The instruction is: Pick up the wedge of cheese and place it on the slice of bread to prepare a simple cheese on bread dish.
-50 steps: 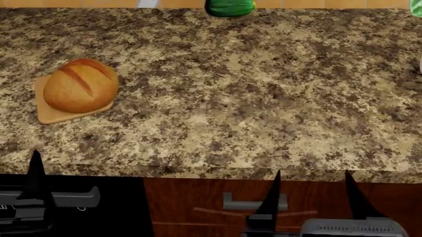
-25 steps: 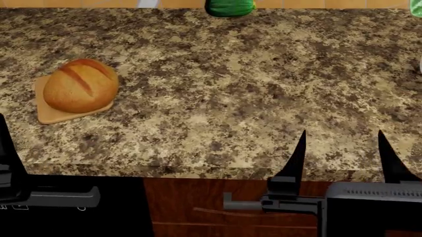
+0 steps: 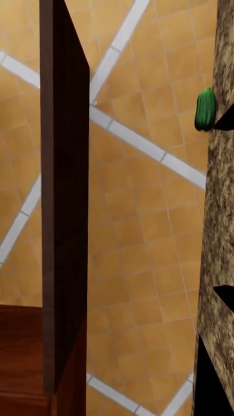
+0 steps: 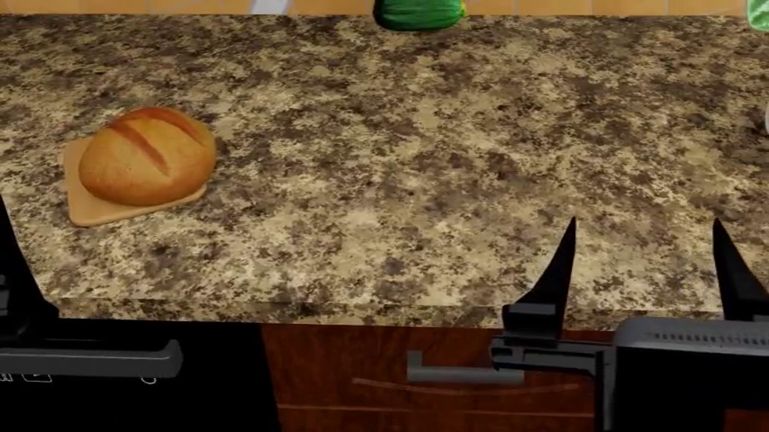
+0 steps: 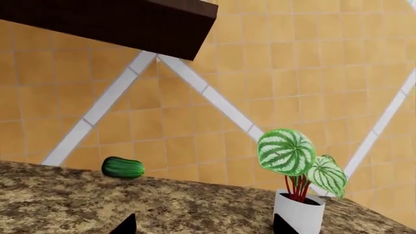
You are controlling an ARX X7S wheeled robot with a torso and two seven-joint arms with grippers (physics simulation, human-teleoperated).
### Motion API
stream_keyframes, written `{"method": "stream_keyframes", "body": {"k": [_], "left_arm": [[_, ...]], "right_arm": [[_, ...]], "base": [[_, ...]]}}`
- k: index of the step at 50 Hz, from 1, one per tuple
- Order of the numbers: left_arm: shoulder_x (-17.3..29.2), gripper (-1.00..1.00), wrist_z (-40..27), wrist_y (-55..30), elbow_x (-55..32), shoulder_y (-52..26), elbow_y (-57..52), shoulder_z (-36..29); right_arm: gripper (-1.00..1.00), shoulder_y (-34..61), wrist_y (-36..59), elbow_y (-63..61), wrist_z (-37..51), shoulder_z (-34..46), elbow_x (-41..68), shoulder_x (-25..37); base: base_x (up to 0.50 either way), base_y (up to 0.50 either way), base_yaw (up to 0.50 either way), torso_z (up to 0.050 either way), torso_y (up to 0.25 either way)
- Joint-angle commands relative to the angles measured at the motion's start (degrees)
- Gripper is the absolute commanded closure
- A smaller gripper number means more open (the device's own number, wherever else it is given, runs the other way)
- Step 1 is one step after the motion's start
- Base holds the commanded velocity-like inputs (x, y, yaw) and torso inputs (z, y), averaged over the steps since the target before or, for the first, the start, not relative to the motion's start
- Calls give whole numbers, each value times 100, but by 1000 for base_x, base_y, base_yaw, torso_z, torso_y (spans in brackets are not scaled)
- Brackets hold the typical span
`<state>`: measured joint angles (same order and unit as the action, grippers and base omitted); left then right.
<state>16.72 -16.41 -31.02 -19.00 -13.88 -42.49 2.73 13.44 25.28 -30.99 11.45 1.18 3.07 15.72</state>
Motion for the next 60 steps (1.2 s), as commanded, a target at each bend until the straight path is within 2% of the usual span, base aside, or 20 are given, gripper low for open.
{"method": "stream_keyframes", "body": {"k": [1, 10, 45, 60], "left_arm": [[26, -100, 1, -44, -122, -57, -53, 16], [30, -100, -27, 14, -110, -58, 12, 8], [61, -100, -142, 111, -82, 4, 102, -79], [66, -100, -171, 128, -108, 7, 133, -132]], "right_arm": [[-100, -18, -64, -53, 20, -30, 47, 31], [-100, -80, -219, -42, -3, 51, -3, 100], [-100, -190, -333, 62, 84, -34, 179, 107], [-100, -237, -426, 85, 67, -28, 248, 144]], "base": [[0, 0, 0, 0, 0], [14, 90, 0, 0, 0], [47, 394, 0, 0, 0], [63, -126, 0, 0, 0]]}}
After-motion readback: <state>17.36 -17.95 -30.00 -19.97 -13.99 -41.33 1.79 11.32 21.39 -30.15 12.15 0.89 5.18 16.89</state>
